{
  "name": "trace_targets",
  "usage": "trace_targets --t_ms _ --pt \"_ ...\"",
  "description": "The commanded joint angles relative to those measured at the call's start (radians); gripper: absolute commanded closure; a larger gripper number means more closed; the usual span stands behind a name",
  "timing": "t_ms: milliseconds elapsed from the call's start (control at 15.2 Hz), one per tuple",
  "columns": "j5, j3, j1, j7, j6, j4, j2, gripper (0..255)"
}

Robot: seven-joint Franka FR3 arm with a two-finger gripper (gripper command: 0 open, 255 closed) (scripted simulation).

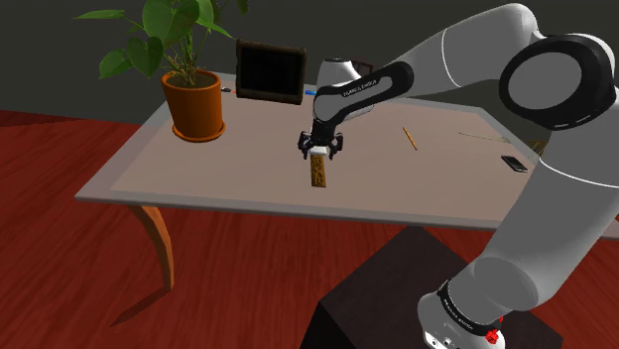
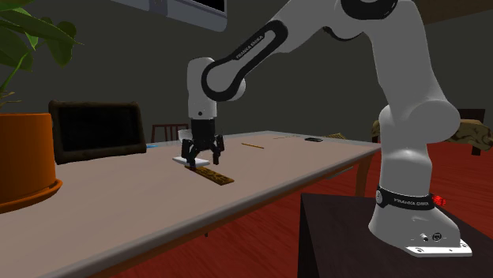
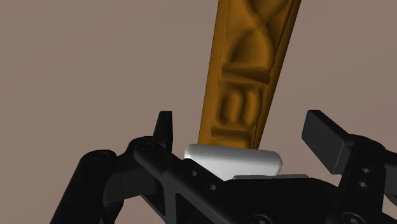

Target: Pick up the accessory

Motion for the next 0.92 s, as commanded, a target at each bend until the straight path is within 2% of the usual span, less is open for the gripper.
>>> trace_targets --t_ms 0,132,198,858 --pt "-0.004 -0.001 0.001 0.004 0.024 -0.008 0.015 0" --pt "-0.005 -0.001 0.002 0.005 0.030 -0.010 0.020 0" --pt "-0.005 -0.002 0.001 0.004 0.033 -0.013 0.019 255" --pt "-0.003 0.000 0.001 0.003 0.019 -0.007 0.012 255"
